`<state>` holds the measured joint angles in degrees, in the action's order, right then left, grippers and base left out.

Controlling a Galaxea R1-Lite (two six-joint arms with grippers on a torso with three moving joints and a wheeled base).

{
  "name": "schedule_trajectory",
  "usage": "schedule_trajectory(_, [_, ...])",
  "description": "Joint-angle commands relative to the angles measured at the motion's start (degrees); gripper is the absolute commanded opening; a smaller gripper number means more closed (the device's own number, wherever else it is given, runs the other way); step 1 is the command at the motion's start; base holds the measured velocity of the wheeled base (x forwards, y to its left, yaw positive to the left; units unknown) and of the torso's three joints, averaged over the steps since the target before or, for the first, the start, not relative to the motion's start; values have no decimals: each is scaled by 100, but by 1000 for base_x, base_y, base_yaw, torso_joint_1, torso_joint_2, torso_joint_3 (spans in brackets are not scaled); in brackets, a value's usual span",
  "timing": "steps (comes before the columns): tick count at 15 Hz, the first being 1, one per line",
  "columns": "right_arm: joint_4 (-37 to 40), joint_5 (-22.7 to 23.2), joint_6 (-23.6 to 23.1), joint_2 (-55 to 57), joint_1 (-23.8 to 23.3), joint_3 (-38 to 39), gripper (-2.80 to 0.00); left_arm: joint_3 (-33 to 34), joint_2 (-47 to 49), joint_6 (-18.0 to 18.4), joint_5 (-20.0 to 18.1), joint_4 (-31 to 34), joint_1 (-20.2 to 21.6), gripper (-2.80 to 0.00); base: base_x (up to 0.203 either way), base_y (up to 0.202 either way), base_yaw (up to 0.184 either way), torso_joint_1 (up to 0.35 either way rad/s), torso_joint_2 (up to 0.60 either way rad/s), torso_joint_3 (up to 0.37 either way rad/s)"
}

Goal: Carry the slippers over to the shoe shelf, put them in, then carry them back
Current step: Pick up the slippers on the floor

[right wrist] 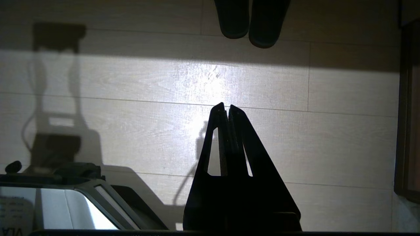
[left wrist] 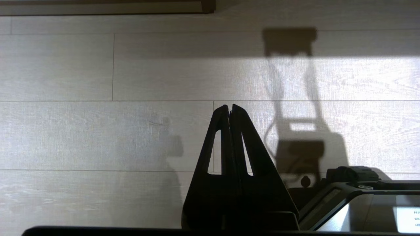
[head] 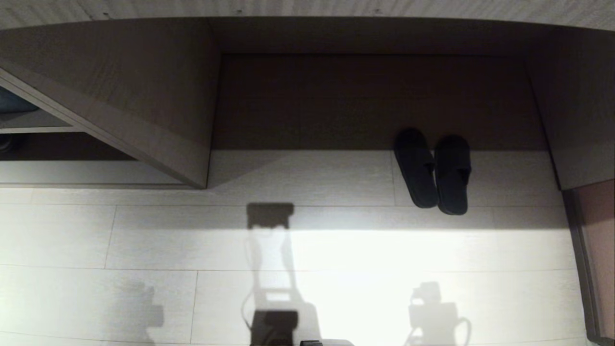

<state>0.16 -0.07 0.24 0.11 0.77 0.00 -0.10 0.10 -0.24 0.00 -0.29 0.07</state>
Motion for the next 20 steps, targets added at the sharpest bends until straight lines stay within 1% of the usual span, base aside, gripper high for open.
schedule_trajectory(1, [2, -1, 2, -2, 2, 0, -280, 1, 8, -2, 0, 3, 1, -280, 0, 0, 0, 7, 0, -188])
schedule_trajectory(20, [2, -1, 2, -2, 2, 0, -280, -8, 8, 7, 0, 29, 1, -280, 0, 0, 0, 3, 2, -197])
